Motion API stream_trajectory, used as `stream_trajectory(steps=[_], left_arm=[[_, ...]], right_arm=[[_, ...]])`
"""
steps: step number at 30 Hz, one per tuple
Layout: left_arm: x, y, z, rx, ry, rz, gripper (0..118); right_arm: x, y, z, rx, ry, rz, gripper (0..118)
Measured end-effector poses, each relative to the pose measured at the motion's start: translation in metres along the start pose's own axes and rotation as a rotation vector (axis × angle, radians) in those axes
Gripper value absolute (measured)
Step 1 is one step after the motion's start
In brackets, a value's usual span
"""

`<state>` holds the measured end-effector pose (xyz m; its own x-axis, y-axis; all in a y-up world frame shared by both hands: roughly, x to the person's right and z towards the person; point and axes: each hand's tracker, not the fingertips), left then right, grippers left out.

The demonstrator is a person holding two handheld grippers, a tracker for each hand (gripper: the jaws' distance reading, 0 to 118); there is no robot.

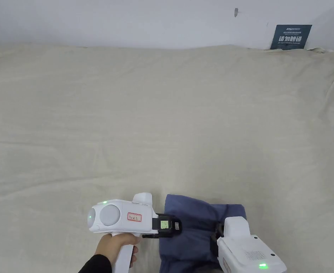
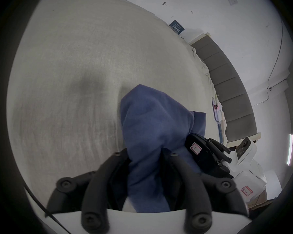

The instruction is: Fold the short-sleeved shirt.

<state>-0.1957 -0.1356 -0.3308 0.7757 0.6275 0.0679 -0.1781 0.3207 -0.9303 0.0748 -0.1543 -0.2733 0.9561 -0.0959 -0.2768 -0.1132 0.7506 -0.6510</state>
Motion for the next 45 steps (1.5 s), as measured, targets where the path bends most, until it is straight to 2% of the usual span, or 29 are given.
stream_trajectory(steps=[4,7,14,18,25,34,39,45], left_arm=[[0.001,-0.001,0.008,0.026,-0.019,0.007,19],[0.005,0.003,0.02,0.039,-0.041,-0.023,18],[-0.011,0.026,0.08,0.082,0.024,-0.115,18],[-0.041,0.041,0.134,0.132,0.117,-0.137,18],[-0.111,0.06,0.235,0.213,0.298,-0.09,18],[-0.192,0.071,0.342,0.282,0.538,0.032,18],[-0.227,0.076,0.359,0.264,0.6,0.075,18],[-0.252,0.081,0.333,0.203,0.662,0.103,18]], right_arm=[[0.006,0.013,0.011,0.0,0.016,-0.026,0],[0.009,0.032,0.032,0.089,0.009,-0.02,0],[0.012,0.086,0.076,0.245,-0.026,0.04,0],[0.004,0.105,0.092,0.302,-0.033,0.051,0],[-0.018,0.128,0.107,0.386,-0.038,0.06,0],[-0.04,0.15,0.109,0.432,-0.046,0.089,0],[-0.045,0.156,0.101,0.425,-0.066,0.107,0],[-0.043,0.156,0.09,0.401,-0.087,0.111,0]])
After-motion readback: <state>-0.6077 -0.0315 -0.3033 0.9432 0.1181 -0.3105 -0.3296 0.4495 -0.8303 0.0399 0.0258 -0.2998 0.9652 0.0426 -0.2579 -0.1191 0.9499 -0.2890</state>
